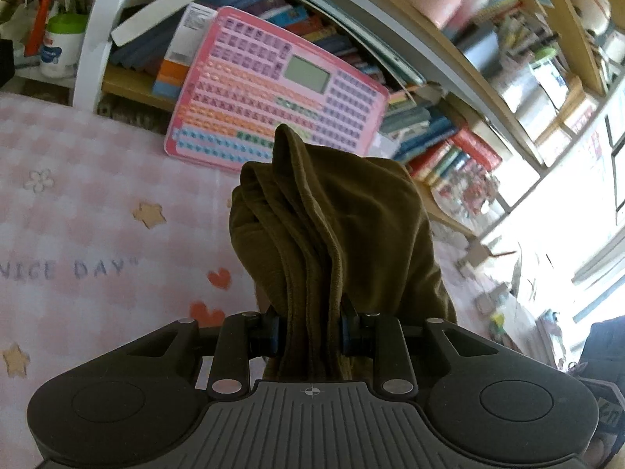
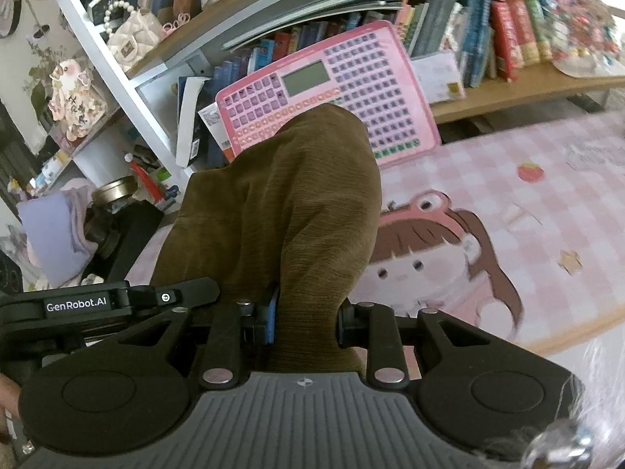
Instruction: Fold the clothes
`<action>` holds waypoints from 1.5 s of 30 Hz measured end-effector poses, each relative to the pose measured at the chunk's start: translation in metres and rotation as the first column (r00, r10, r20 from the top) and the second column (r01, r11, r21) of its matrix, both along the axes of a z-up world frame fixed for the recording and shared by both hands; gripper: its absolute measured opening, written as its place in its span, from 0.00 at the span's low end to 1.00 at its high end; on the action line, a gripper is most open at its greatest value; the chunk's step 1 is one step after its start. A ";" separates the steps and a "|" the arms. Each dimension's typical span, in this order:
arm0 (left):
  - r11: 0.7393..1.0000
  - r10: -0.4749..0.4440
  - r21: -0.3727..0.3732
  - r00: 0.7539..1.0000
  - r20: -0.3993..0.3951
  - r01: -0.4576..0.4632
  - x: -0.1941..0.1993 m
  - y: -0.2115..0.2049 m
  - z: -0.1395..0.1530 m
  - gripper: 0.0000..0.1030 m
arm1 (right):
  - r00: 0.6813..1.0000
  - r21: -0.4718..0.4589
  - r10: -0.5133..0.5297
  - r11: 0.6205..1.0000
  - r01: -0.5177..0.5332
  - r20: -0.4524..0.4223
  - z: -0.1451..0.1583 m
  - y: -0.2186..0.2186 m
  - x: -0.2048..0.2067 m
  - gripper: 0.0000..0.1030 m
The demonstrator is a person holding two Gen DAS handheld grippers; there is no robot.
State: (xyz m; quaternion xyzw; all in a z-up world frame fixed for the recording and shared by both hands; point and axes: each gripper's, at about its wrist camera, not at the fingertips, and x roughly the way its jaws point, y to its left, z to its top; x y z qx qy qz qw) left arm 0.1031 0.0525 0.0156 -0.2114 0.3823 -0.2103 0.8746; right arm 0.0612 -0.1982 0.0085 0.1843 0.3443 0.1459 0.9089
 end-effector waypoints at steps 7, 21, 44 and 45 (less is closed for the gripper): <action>0.999 0.038 -0.028 0.999 -0.004 -0.038 0.051 0.025 -0.018 0.24 | 1.000 -0.029 0.019 0.999 -0.019 0.009 -0.009 0.024 0.056 0.24; 0.997 0.053 -0.054 0.998 -0.044 -0.055 0.119 0.038 -0.067 0.24 | 0.999 0.006 0.006 1.000 -0.006 -0.033 -0.051 0.027 0.138 0.24; 0.988 0.134 0.069 0.991 0.022 -0.135 0.073 0.041 -0.057 0.47 | 0.990 -0.074 -0.142 0.987 0.140 -0.027 -0.050 0.004 0.095 0.58; 0.987 0.132 0.087 0.990 0.038 -0.135 0.067 0.038 -0.053 0.48 | 0.989 -0.098 -0.145 0.985 0.144 -0.011 -0.047 0.007 0.089 0.59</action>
